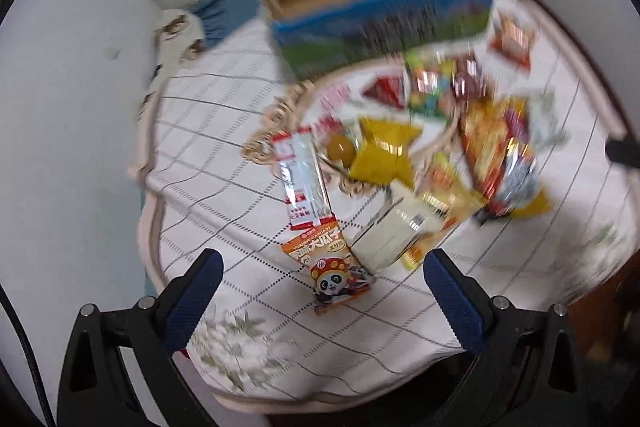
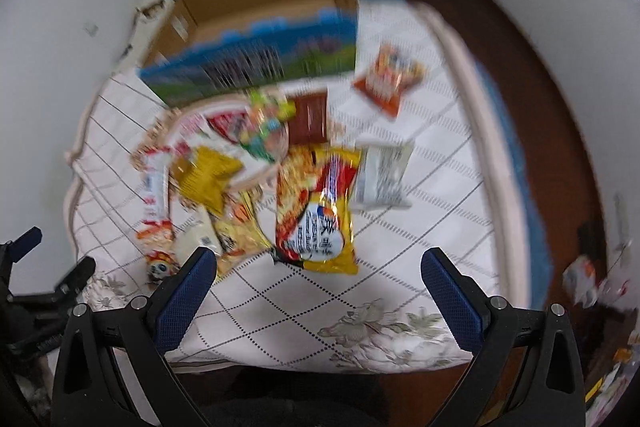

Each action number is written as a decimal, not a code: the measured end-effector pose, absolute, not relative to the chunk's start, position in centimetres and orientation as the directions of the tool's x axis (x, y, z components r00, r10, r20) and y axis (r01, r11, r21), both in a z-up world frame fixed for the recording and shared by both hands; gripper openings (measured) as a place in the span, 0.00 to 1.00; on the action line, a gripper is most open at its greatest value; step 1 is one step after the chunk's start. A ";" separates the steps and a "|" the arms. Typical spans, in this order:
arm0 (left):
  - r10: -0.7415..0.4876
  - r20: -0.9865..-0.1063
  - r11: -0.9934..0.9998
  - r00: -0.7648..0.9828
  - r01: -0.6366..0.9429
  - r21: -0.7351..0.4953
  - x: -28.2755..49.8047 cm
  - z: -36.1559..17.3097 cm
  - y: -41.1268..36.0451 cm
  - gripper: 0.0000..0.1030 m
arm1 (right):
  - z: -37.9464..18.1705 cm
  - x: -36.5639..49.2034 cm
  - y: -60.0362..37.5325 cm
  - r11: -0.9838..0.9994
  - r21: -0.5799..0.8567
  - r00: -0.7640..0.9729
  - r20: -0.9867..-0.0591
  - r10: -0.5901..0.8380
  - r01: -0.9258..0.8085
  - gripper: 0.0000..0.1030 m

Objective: Organize snacks
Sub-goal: 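Grasp the white bread packet with left tool while right tool grasps the Sedaap noodle pack, then carry both packets into the cardboard box and open both tools, then grasp the orange seed bag with left tool while right tool grasps the yellow egg-cake bag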

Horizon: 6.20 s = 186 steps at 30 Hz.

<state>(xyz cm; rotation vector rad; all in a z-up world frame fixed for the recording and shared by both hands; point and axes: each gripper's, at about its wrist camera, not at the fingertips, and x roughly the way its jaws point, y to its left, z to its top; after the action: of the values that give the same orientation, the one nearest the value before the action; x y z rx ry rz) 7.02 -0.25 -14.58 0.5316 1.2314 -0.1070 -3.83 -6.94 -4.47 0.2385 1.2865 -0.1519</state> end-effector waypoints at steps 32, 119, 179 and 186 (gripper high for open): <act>-0.154 -0.980 0.982 -0.129 0.089 -0.166 18.9 -32.8 8.6 0.61 | -28.2 8.8 -4.7 0.952 -0.039 -0.084 -0.996 -0.014 0.304 0.85; -0.088 -0.992 0.994 0.087 0.077 -0.082 45.1 -20.9 -4.6 0.80 | -16.5 37.4 -14.3 0.981 0.144 0.108 -0.986 0.130 0.129 0.96; -0.017 -0.990 0.950 -0.142 -0.310 0.028 6.2 -33.3 13.9 0.80 | -32.8 5.6 -0.9 0.769 0.308 -0.225 -0.837 0.499 0.561 0.76; 0.025 -0.985 0.990 -0.169 -0.136 0.048 7.5 -36.4 10.1 0.68 | -30.2 6.8 0.4 0.966 0.199 -0.235 -0.943 0.235 0.167 0.67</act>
<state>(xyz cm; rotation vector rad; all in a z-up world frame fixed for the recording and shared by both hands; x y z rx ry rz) 7.47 10.06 -36.44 -0.0829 1.7353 0.1421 6.78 0.45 -30.16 0.2963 1.8166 0.0650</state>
